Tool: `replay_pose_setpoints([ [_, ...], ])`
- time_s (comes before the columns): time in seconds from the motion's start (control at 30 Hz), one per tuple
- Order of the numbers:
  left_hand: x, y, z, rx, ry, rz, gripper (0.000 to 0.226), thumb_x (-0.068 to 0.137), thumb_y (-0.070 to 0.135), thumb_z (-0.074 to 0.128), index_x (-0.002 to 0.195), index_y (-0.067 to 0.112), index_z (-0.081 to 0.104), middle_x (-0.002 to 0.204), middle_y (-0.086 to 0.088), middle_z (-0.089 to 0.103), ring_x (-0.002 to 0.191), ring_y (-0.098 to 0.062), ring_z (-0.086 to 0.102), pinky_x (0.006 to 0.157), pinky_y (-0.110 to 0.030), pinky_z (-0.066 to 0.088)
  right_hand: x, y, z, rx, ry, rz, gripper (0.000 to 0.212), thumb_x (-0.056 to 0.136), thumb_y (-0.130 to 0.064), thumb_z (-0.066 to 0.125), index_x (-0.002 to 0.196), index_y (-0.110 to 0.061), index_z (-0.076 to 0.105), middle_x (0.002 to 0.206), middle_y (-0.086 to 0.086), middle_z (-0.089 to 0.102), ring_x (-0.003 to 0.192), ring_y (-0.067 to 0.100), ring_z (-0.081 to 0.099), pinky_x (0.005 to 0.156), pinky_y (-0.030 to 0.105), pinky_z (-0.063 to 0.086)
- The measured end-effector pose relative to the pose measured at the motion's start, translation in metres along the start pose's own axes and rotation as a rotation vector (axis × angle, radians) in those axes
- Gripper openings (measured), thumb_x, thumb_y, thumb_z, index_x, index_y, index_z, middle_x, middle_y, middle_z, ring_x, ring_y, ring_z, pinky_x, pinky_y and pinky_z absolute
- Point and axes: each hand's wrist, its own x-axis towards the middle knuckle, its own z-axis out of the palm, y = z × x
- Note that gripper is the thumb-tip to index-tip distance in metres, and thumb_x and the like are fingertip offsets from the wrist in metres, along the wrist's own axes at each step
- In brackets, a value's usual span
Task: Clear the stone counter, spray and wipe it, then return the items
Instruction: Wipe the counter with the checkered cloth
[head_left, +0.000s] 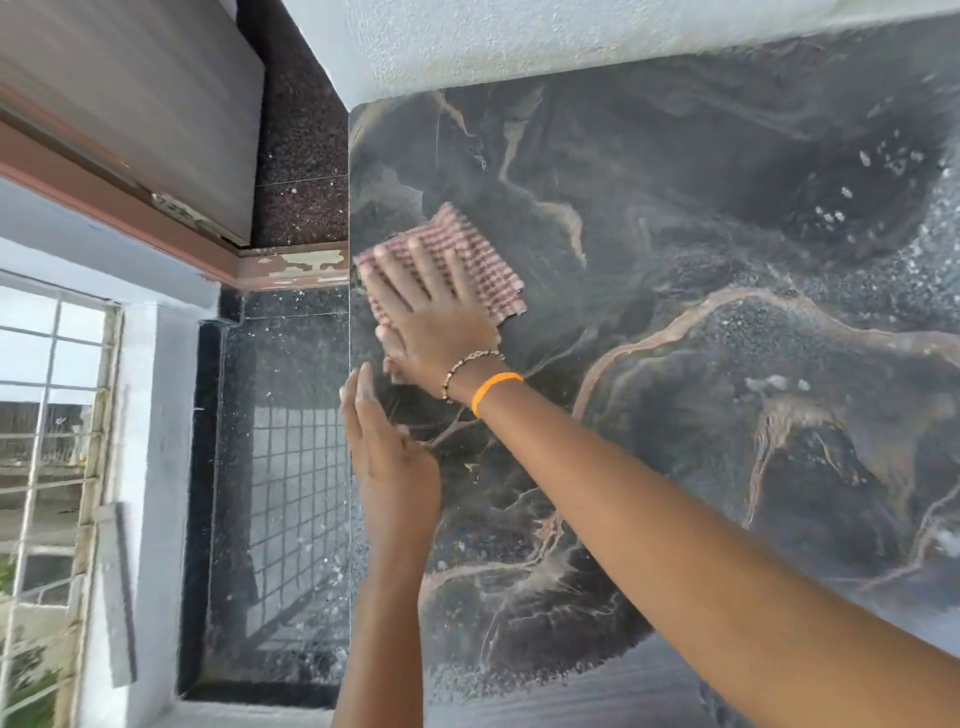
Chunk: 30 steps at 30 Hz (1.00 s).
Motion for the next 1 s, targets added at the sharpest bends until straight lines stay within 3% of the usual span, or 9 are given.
replay_pose_setpoints([
  [0.1, -0.014, -0.010, -0.009, 0.003, 0.041, -0.033, 0.076, 0.074, -0.025, 0.029, 0.143, 0.008, 0.023, 0.151, -0.013, 0.022, 0.138, -0.017, 0.019, 0.092, 0.009, 0.009, -0.031, -0.029, 0.010, -0.036, -0.079, -0.225, 0.057, 0.096, -0.042, 0.028, 0.149, -0.028, 0.013, 0.159, -0.006, 0.014, 0.147, 0.024, 0.009, 0.117, 0.048, 0.002],
  [0.2, -0.029, -0.007, -0.002, 0.004, -0.016, -0.014, 0.071, 0.081, -0.021, 0.031, 0.144, 0.010, 0.020, 0.151, -0.013, 0.020, 0.141, -0.021, 0.017, 0.111, -0.015, 0.017, -0.067, -0.005, 0.011, -0.017, -0.057, -0.266, 0.056, 0.094, -0.043, 0.030, 0.147, -0.030, 0.020, 0.157, -0.007, 0.020, 0.146, 0.023, 0.016, 0.118, 0.046, 0.006],
  [0.3, -0.041, 0.001, 0.016, 0.106, -0.096, 0.061, 0.061, 0.091, -0.002, 0.047, 0.144, 0.013, 0.022, 0.154, -0.007, 0.019, 0.145, -0.019, 0.006, 0.117, -0.034, 0.011, -0.087, 0.046, 0.000, -0.039, 0.012, -0.107, 0.057, 0.092, -0.043, 0.032, 0.147, -0.034, 0.022, 0.156, -0.009, 0.023, 0.145, 0.022, 0.021, 0.117, 0.046, 0.011],
  [0.4, -0.050, 0.011, 0.035, 0.234, -0.236, 0.191, 0.068, 0.086, 0.017, 0.062, 0.143, 0.008, 0.026, 0.154, -0.009, 0.019, 0.144, -0.025, 0.008, 0.118, -0.044, 0.007, -0.098, 0.111, -0.020, -0.065, 0.061, 0.130, 0.058, 0.089, -0.042, 0.033, 0.146, -0.035, 0.024, 0.155, -0.009, 0.026, 0.143, 0.023, 0.024, 0.116, 0.047, 0.014],
  [0.57, -0.059, 0.013, 0.044, 0.385, -0.349, 0.250, 0.097, 0.078, 0.042, 0.067, 0.147, 0.009, 0.008, 0.157, -0.010, -0.005, 0.145, -0.021, -0.003, 0.117, -0.038, 0.001, -0.146, 0.192, -0.041, -0.056, 0.113, 0.541, 0.060, 0.088, -0.043, 0.025, 0.147, -0.032, 0.022, 0.157, -0.006, 0.022, 0.145, 0.024, 0.020, 0.117, 0.049, 0.014],
  [0.77, -0.055, 0.013, 0.043, 0.436, -0.365, 0.253, 0.099, 0.079, 0.045, 0.064, 0.147, 0.007, 0.003, 0.157, -0.013, -0.006, 0.145, -0.023, -0.004, 0.117, -0.039, 0.004, -0.207, 0.158, -0.026, -0.035, 0.151, 0.778, 0.062, 0.087, -0.041, 0.024, 0.148, -0.028, 0.021, 0.157, -0.001, 0.021, 0.143, 0.030, 0.020, 0.115, 0.051, 0.013],
  [0.83, -0.054, 0.011, 0.044, 0.455, -0.362, 0.259, 0.098, 0.080, 0.045, 0.063, 0.147, 0.007, 0.003, 0.156, -0.013, -0.005, 0.145, -0.025, -0.002, 0.117, -0.040, 0.005, -0.213, 0.124, -0.016, -0.049, 0.128, 0.726, 0.061, 0.089, -0.040, 0.023, 0.148, -0.028, 0.020, 0.157, -0.001, 0.021, 0.143, 0.029, 0.021, 0.114, 0.051, 0.014],
  [1.0, -0.057, 0.009, 0.042, 0.440, -0.327, 0.301, 0.089, 0.082, 0.031, 0.066, 0.147, 0.007, 0.009, 0.157, -0.013, -0.001, 0.145, -0.025, 0.004, 0.117, -0.039, 0.011, -0.181, 0.056, 0.003, -0.050, 0.038, 0.366, 0.056, 0.092, -0.040, 0.024, 0.148, -0.032, 0.018, 0.157, -0.006, 0.022, 0.144, 0.027, 0.022, 0.116, 0.051, 0.011],
])
